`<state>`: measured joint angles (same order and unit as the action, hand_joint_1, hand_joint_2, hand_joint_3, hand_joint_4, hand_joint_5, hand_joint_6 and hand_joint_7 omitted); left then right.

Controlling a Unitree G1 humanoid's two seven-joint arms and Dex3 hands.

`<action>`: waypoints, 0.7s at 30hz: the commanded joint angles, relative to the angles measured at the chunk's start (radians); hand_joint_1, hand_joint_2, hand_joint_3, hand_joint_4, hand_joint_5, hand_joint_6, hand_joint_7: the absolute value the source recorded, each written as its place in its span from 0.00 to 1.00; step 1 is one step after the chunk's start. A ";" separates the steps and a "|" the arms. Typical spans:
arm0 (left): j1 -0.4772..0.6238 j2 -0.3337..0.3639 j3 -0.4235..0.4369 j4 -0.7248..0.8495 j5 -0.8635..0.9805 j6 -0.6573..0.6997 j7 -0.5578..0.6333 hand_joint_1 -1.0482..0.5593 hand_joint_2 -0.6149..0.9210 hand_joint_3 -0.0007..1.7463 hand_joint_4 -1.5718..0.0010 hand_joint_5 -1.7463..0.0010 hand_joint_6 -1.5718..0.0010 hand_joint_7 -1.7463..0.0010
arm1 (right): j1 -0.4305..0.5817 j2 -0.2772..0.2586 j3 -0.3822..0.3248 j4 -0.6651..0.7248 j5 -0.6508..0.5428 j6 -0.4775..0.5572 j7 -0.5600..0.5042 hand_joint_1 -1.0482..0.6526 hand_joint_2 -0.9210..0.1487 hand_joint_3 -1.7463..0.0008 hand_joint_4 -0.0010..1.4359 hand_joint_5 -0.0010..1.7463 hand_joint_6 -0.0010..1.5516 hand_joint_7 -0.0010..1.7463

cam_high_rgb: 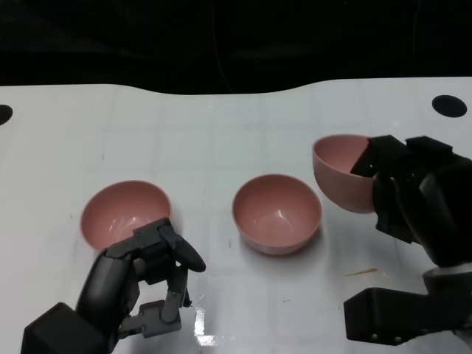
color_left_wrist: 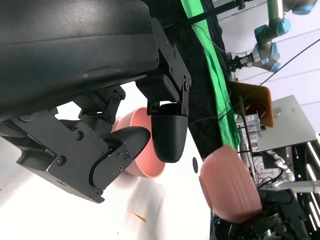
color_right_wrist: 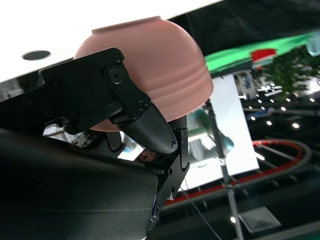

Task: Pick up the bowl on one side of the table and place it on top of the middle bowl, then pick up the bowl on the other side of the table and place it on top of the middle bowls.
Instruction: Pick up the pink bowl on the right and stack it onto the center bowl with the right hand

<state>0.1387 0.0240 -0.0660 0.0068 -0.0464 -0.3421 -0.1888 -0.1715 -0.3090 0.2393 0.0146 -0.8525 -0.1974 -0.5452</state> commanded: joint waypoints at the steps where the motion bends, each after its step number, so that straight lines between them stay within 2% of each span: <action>1: -0.004 0.003 0.008 0.014 0.002 -0.011 0.011 0.57 0.68 0.75 0.49 0.00 0.52 0.21 | -0.033 0.014 0.010 0.005 -0.009 -0.014 -0.016 0.52 0.62 0.17 0.68 1.00 0.51 0.95; 9: -0.005 -0.001 0.007 0.022 0.015 -0.024 0.018 0.57 0.68 0.76 0.48 0.00 0.52 0.20 | -0.109 0.076 0.065 0.080 -0.030 -0.042 -0.048 0.51 0.64 0.20 0.70 1.00 0.52 0.97; 11: -0.003 -0.003 0.006 0.020 0.014 -0.022 0.019 0.57 0.68 0.76 0.48 0.00 0.52 0.20 | -0.123 0.085 0.076 0.101 -0.033 -0.046 -0.050 0.50 0.60 0.24 0.70 1.00 0.51 0.98; 14: -0.003 -0.006 0.006 0.022 0.021 -0.031 0.026 0.57 0.68 0.76 0.48 0.00 0.52 0.20 | -0.147 0.093 0.095 0.140 -0.037 -0.068 -0.061 0.49 0.58 0.25 0.70 1.00 0.51 0.98; 21: -0.003 -0.011 0.003 0.021 0.014 -0.032 0.020 0.57 0.68 0.76 0.49 0.00 0.52 0.21 | -0.188 0.118 0.139 0.234 -0.048 -0.081 -0.080 0.52 0.68 0.22 0.70 1.00 0.52 0.96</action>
<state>0.1317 0.0087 -0.0665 0.0282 -0.0277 -0.3687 -0.1746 -0.3433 -0.1935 0.3703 0.2284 -0.9011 -0.2691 -0.6063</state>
